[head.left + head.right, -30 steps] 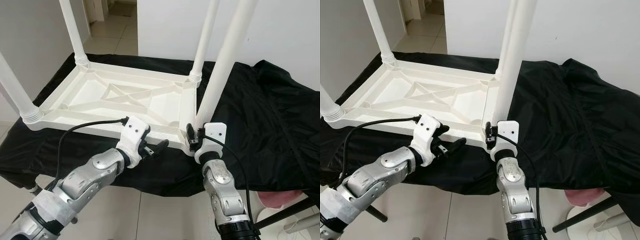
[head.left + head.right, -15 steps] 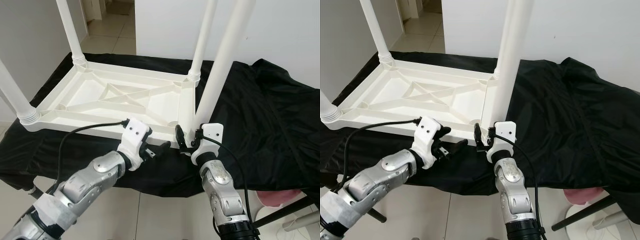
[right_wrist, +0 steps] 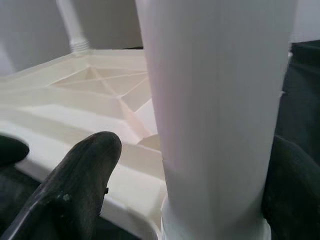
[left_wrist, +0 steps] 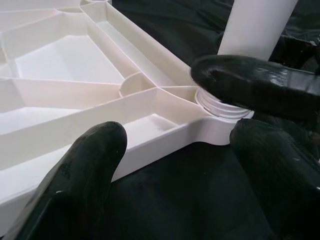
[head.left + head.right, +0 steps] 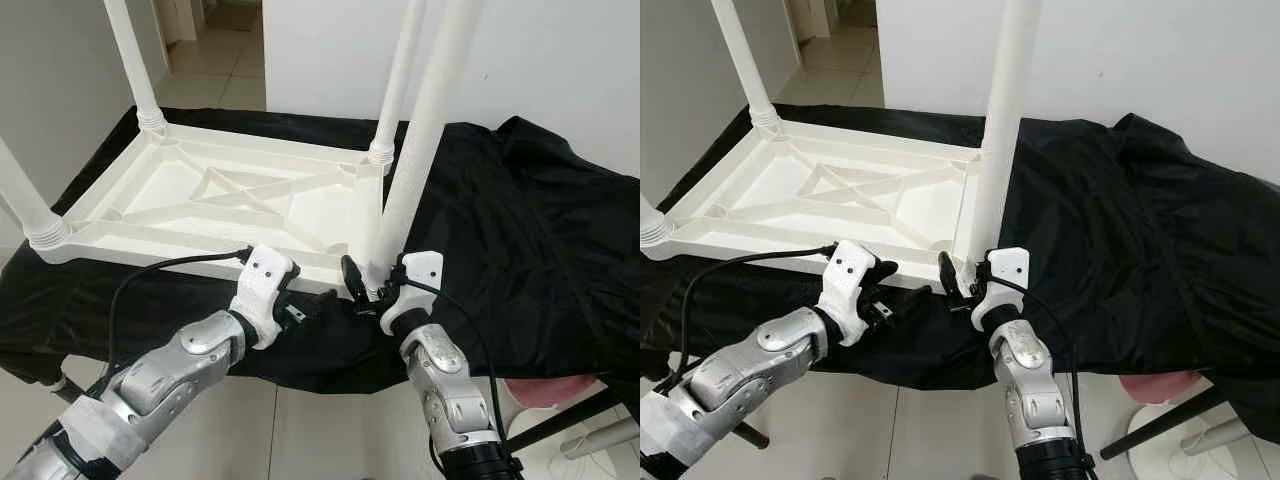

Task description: Building children table

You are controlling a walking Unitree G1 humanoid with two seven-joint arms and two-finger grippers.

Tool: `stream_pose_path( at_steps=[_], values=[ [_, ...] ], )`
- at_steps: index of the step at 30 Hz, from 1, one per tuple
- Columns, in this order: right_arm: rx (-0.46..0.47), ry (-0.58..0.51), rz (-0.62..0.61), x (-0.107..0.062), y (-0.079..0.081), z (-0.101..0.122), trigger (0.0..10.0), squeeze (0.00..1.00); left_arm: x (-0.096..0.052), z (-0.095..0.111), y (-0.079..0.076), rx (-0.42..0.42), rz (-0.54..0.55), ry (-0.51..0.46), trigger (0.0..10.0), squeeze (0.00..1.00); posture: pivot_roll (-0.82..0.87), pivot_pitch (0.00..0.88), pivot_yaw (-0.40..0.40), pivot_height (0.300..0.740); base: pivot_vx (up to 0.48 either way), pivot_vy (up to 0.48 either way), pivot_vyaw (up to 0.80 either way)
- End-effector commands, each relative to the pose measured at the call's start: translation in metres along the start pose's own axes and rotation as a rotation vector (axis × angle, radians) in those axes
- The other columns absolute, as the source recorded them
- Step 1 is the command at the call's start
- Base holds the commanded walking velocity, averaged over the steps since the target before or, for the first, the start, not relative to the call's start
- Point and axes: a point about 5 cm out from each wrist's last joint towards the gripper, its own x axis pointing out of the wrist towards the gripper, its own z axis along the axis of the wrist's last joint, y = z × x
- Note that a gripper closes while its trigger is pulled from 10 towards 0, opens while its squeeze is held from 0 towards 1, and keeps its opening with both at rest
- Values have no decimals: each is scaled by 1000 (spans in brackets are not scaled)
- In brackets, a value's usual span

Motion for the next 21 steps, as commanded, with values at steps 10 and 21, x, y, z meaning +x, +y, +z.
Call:
stream_pose_path(
  at_steps=[10, 21],
  values=[
    [-135, 19, 257, -8, -49, 11, 10000, 0, -8, 3, -31, 40, -579, 20, 10000, 0, -50, 0, -25, 740, 0, 0, 0],
    [-161, 57, 370, 12, -51, 8, 471, 0, -8, 10, -33, 46, -607, 5, 10000, 0, -38, 0, -25, 740, 0, 0, 0]
  ],
)
